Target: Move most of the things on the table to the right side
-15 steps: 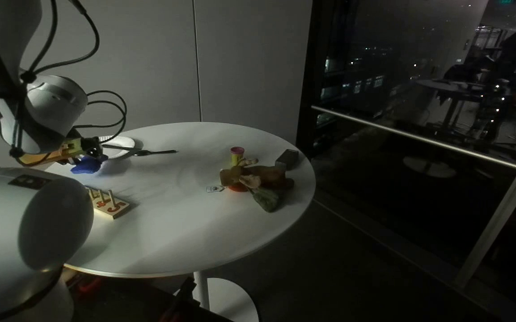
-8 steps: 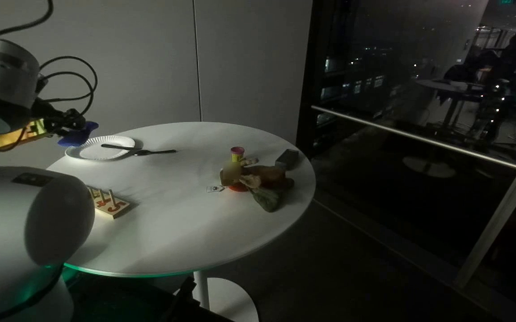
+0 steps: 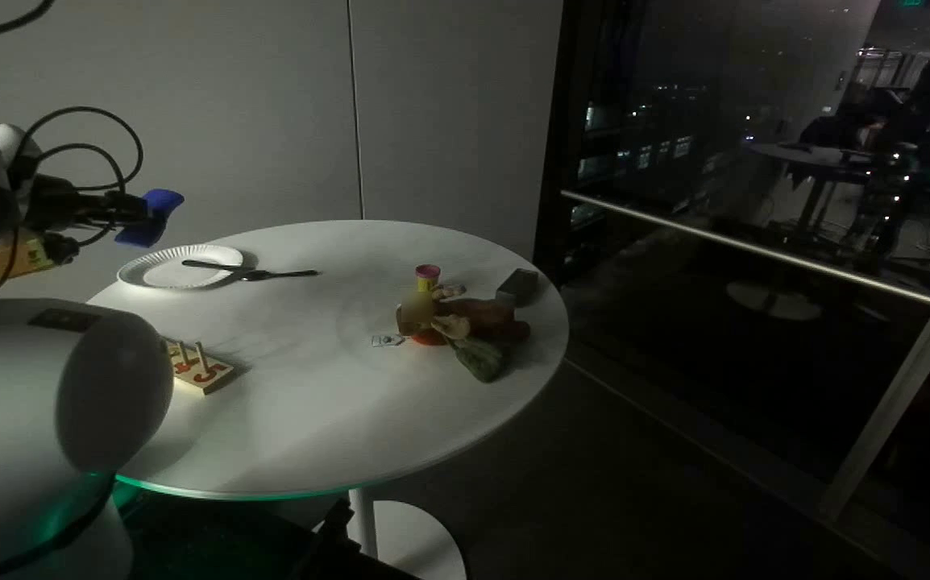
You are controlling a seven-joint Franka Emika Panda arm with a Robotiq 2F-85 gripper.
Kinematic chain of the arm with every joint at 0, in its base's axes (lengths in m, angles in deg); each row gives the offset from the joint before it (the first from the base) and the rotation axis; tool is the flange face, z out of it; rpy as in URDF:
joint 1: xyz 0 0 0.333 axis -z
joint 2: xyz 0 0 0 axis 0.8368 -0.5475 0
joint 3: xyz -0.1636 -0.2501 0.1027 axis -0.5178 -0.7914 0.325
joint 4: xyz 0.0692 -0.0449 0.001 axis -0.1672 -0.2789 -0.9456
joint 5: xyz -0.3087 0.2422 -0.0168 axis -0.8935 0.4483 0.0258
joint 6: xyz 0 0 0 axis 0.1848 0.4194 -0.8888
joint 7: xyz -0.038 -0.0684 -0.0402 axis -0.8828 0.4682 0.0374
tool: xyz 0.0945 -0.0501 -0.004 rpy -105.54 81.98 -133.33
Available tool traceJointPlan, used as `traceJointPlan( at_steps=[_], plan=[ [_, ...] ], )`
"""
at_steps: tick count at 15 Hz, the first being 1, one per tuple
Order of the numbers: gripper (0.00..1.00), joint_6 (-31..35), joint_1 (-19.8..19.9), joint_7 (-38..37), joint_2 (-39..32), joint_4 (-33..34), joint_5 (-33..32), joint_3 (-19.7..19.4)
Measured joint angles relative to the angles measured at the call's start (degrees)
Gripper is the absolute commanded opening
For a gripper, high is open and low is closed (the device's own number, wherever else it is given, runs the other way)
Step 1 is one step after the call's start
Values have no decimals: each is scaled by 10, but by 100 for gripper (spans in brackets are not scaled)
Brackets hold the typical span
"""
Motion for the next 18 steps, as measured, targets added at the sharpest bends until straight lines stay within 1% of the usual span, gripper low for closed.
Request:
traceJointPlan(
  at_steps=[1,2,3,5,8,9,10,12,13,14,16,17,18],
  plan=[
    [28,-18,-3,-30,-1,0,-25,4],
    [28,-18,-5,-51,-2,-2,-59,5],
    [28,2,-7,-63,-3,-4,-93,3],
    [28,69,-9,-82,-5,-7,-145,-9],
    [28,189,-11,-96,-5,-8,-209,-40],
    [28,208,-12,-97,-6,-8,-218,-49],
    [28,209,-14,-97,-6,-8,-218,-54],
    [28,187,-17,-111,-7,-8,-213,-57],
    [28,180,-15,-130,-8,-5,-235,-68],
    [28,180,-8,-155,-9,3,-273,-89],
    [79,185,14,-206,-20,29,-361,-137],
    [54,190,23,-237,-33,45,-408,-156],
    [58,207,27,-269,-47,61,-457,-170]
  ],
)
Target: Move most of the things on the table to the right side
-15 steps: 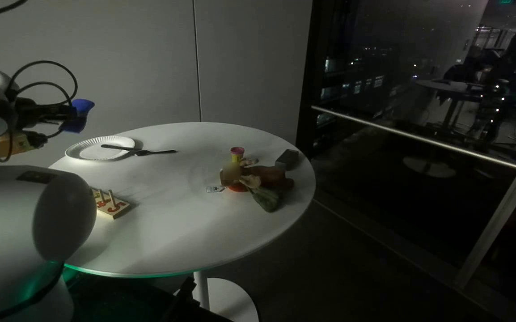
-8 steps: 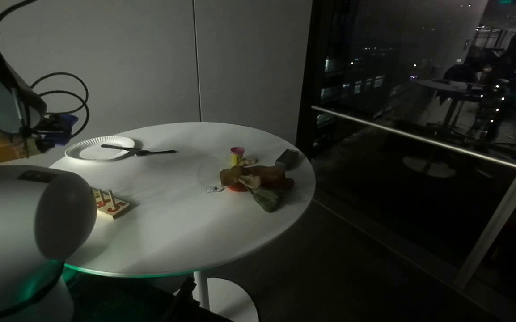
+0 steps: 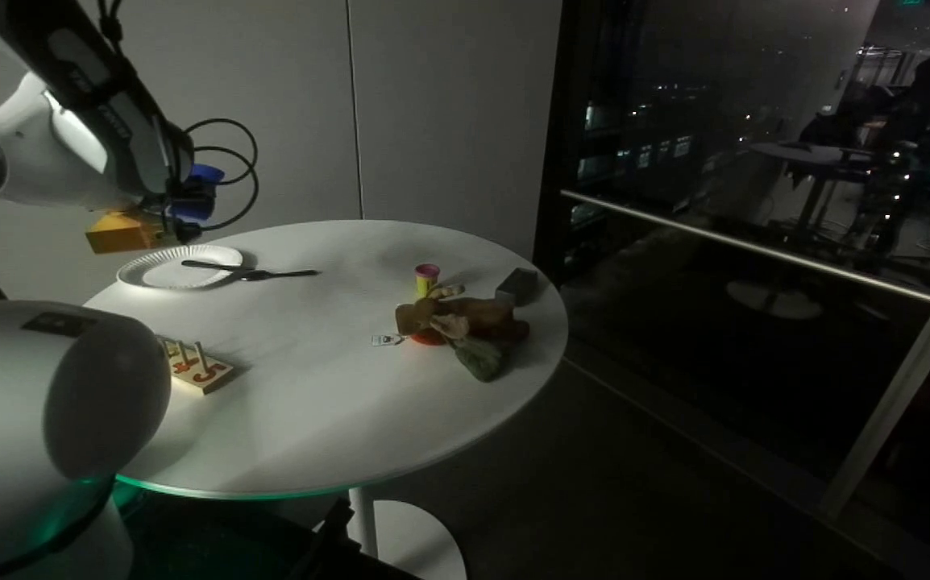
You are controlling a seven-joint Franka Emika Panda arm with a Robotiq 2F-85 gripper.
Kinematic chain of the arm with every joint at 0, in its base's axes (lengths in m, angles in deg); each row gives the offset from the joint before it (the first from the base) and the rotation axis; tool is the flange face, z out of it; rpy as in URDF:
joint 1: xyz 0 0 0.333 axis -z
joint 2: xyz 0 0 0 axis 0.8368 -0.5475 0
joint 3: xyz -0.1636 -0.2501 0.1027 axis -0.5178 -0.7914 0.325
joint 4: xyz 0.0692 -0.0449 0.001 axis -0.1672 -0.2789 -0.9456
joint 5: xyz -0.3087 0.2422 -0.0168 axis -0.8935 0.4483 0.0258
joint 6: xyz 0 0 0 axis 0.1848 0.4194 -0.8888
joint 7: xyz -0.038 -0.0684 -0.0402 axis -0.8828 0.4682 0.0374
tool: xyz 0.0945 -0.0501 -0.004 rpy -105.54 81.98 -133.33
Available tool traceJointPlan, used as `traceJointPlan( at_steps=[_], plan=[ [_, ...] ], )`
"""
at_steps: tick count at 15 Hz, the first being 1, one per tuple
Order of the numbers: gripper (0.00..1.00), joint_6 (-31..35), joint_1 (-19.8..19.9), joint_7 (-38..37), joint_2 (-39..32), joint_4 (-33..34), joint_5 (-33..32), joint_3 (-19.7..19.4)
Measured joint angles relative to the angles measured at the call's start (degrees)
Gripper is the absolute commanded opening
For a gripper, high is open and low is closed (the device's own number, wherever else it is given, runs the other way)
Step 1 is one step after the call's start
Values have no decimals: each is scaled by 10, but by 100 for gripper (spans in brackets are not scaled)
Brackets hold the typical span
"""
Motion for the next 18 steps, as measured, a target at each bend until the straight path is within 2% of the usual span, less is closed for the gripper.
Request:
traceJointPlan(
  at_steps=[2,3,18],
  plan=[
    [75,22,3,-30,-23,27,-42,-12],
    [78,24,2,-31,-31,34,-44,-12],
    [79,26,-1,-33,-37,39,-44,-9]
  ],
)
